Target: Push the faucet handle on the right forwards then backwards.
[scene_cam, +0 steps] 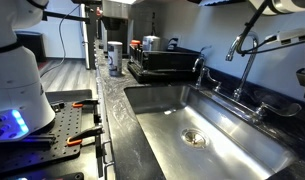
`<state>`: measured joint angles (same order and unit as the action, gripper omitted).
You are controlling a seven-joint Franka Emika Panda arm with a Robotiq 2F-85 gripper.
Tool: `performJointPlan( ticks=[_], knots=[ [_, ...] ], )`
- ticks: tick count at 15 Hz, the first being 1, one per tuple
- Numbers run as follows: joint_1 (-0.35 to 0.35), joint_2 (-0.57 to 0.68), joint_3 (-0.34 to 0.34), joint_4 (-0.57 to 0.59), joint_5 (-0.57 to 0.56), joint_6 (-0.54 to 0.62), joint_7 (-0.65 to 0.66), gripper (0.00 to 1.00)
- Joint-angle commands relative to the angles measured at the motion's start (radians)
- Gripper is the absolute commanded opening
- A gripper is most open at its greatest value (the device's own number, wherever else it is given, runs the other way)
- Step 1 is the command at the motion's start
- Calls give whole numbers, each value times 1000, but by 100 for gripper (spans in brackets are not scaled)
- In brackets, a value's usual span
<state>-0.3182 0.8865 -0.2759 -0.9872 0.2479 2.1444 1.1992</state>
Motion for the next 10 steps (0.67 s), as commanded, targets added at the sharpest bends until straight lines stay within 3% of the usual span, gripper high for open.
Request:
performJointPlan(
  ticks=[1,6,7,8,10],
  knots=[
    [-3,-32,1,-20,-2,8,-32,3],
    [-9,-128,0,-111,5,3,-98,3],
    [-13,-154,4,-136,8,-3,-121,38],
    [-13,-175,2,-159,6,-2,-138,39],
    [-14,-226,5,-214,6,-12,-179,53]
  ],
)
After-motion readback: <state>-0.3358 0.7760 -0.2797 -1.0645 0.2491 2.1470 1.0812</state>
